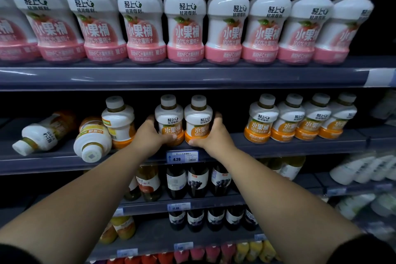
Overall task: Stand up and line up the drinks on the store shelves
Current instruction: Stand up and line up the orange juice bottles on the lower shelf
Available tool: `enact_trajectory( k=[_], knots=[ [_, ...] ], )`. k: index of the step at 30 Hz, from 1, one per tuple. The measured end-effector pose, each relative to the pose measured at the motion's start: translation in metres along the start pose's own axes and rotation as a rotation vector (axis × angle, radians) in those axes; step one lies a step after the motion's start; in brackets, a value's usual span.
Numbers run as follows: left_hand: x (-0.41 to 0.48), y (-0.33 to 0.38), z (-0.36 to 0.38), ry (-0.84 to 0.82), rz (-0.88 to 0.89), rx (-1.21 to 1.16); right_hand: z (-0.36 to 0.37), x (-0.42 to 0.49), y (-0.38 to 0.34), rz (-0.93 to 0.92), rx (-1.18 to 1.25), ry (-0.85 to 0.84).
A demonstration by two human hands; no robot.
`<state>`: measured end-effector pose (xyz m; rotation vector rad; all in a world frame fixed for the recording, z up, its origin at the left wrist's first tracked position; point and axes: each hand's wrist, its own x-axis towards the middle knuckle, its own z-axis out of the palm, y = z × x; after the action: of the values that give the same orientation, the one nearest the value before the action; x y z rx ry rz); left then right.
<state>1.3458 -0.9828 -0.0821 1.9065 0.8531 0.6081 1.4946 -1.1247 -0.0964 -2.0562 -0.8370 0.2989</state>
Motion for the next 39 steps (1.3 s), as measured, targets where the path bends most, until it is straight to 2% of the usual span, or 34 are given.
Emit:
enact_trajectory(
  k=[5,13,23,33,39],
  knots=[
    [0.006,-0.003,0.003,-0.049,-0.011,0.042,-0.006,-0.004,0.004,0.008,-0.033,0.006],
    [0.010,0.008,0.025,-0.181,0.024,0.029,-0.029,-0.010,0.017,0.060,-0.100,0.118],
    [0.020,0.018,0.041,-0.201,0.063,0.121,-0.048,-0.029,0.031,0.029,-0.027,0.121],
    [0.011,0.029,0.077,-0.242,0.163,0.175,-0.074,-0.079,0.046,0.097,-0.003,0.291],
    [-0.027,0.019,0.067,-0.183,0.267,0.058,-0.065,-0.096,0.039,0.069,0.054,0.285]
  ],
)
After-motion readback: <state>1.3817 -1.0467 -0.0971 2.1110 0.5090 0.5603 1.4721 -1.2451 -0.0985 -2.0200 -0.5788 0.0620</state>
